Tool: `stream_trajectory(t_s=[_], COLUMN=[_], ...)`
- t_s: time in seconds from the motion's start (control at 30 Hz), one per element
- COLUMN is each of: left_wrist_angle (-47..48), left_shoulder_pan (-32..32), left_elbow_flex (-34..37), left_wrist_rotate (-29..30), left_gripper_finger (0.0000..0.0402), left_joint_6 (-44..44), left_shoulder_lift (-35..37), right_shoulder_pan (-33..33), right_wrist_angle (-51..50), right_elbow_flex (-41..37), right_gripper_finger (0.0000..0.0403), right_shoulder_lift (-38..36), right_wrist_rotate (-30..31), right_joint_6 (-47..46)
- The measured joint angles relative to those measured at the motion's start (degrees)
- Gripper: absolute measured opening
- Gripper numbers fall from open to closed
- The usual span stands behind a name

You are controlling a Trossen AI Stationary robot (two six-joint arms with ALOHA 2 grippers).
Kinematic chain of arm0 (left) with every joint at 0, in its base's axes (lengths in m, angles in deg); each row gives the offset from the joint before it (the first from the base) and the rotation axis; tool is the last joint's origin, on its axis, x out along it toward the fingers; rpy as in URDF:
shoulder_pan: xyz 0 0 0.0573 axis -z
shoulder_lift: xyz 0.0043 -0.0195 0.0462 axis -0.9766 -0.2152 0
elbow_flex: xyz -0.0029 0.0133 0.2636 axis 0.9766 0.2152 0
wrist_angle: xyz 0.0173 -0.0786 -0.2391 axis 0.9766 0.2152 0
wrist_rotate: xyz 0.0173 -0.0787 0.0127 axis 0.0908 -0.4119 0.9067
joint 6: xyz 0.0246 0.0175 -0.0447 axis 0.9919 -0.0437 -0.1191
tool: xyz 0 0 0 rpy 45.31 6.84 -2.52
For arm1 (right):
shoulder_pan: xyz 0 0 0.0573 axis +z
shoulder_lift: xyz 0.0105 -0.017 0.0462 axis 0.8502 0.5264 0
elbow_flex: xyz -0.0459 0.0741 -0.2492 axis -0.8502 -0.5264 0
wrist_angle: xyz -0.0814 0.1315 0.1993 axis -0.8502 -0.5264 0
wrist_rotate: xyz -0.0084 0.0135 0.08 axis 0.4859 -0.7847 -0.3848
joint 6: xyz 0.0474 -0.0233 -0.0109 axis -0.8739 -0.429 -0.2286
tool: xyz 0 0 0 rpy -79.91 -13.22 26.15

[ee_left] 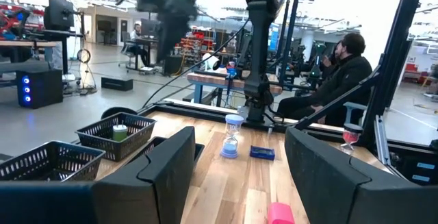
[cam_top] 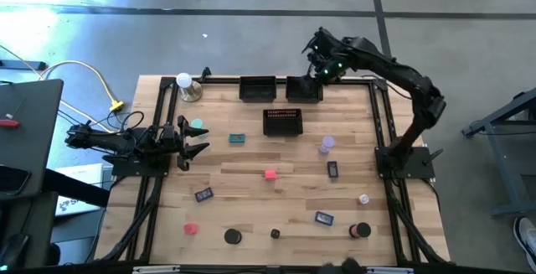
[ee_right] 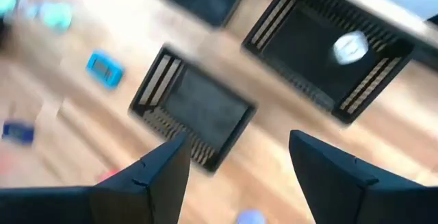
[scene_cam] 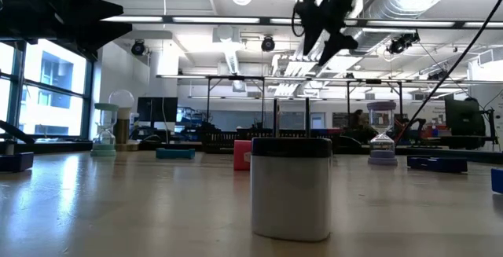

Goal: Pick & Place Office items
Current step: Put the red hourglass into the top left black bin

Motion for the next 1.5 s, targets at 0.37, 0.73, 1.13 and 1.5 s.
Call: stream_trajectory(t_s=[0.37,0.73,1.13,1.5], left_wrist_angle=[0.0,0.0,-0.1,-0.1], left_shoulder_pan=[0.0,0.0,0.0,0.3], left_elbow_flex=[0.0,0.0,0.0,0.0], left_wrist_rotate=[0.0,0.0,0.0,-0.3], left_gripper_finger=[0.0221,0.0221,0.0221,0.0221], left_joint_6=[-0.1,-1.9,-3.0,-4.2], left_shoulder_lift=[0.0,0.0,0.0,0.0], right_shoulder_pan=[14.9,32.9,54.0,72.5], right_wrist_angle=[-17.8,-23.4,-23.3,-23.3], right_elbow_flex=[0.0,0.0,0.0,0.0], right_gripper_finger=[0.0236,0.0236,0.0236,0.0236], right_shoulder_lift=[-4.8,-5.7,-9.1,-10.9], right_wrist_rotate=[0.6,6.6,13.0,19.9], right_joint_6=[-4.1,-14.9,-32.0,-53.9])
